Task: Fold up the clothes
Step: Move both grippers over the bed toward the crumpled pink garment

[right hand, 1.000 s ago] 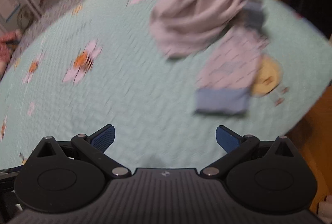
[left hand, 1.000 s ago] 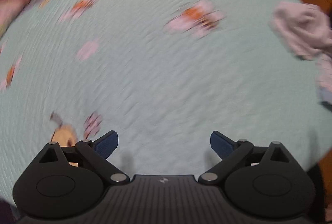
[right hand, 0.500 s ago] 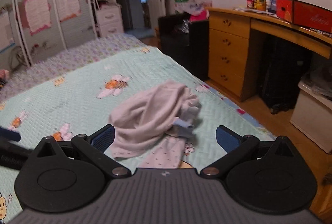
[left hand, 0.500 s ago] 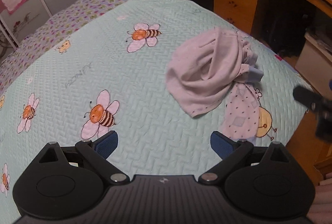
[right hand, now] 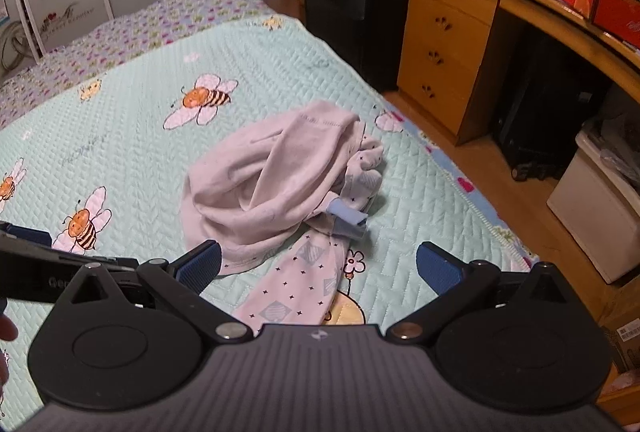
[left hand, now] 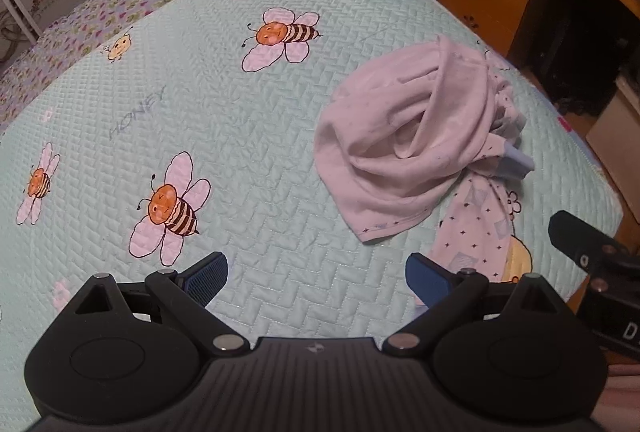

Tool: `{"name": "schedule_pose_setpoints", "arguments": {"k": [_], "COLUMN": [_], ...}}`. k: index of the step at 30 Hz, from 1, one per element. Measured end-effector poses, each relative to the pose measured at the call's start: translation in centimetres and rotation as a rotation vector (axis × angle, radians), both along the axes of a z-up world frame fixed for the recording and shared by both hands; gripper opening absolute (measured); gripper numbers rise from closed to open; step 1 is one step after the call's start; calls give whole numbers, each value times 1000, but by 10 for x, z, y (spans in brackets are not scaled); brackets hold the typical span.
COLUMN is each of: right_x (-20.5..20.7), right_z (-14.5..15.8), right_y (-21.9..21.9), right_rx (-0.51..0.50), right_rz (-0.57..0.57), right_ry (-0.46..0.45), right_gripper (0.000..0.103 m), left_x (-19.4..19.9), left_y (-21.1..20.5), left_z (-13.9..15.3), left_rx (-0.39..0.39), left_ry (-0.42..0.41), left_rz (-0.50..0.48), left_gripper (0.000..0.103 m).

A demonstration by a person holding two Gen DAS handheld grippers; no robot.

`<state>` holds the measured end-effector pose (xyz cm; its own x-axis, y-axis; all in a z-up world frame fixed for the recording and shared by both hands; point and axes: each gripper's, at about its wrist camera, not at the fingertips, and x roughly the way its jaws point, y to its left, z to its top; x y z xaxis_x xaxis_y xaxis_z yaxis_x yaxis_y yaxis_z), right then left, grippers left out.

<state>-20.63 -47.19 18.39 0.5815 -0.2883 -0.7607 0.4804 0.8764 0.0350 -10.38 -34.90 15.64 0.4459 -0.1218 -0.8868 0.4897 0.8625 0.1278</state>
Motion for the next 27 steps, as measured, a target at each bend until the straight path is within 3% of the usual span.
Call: {"name": "schedule_pose_setpoints", "arguments": {"k": [13,27], "right_x": [8,10], "right_z": [-5,-16], "right_y": [-5,-3], "right_rx": [60,61], "right_rz": [5,6], "right_ry": [14,28], "right_gripper": [103,103], "left_x": [-1,-7], "left_y": [6,11], "left_z": [-10,-30], "left_rx": [-3,2], "left_ry": [25,32], "left_rz": [-23,-55], "left_gripper": [99,99]}}
